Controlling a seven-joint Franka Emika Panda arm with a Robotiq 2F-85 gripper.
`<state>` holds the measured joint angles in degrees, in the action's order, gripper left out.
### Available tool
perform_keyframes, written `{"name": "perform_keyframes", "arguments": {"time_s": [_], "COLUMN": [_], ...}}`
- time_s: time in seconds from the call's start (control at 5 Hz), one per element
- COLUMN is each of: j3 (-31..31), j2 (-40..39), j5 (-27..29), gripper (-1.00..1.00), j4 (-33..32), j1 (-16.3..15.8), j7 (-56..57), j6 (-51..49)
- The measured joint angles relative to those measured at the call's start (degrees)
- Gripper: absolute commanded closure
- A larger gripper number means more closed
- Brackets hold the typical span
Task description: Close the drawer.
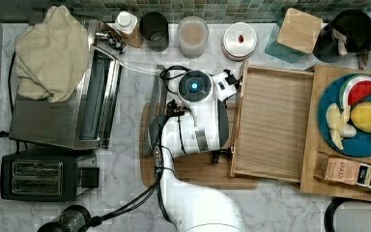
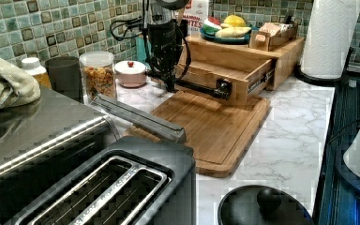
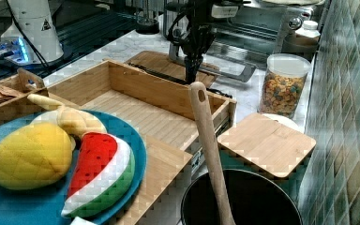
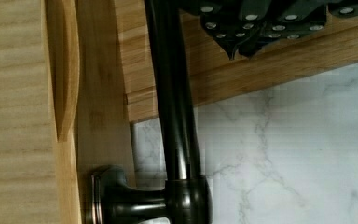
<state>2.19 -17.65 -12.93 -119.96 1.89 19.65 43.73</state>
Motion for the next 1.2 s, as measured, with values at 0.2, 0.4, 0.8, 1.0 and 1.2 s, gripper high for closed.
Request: {"name": "perform_keyframes", "arguments": {"time_s": [0.2,0.4,0.8,1.0,1.2], "j3": [-1.0,-2.1,-2.7,-3.5,-3.6], "j2": [-0.1,-0.3,-0.3,-0.3,-0.3], "j5": [-3.1,-4.3,-6.0,-6.7,-8.3], "gripper": [1.0,1.0,1.0,1.0,1.0], "j4": [0.0,0.0,0.0,0.0,0.1], "j1": [-0.4,-0.9,-0.6,-0.6,0.5], "j7": [-0.8,-1.0,0.5,0.8,0.8], "j6": [-0.4,-0.3,-0.9,-1.3,-2.2]}}
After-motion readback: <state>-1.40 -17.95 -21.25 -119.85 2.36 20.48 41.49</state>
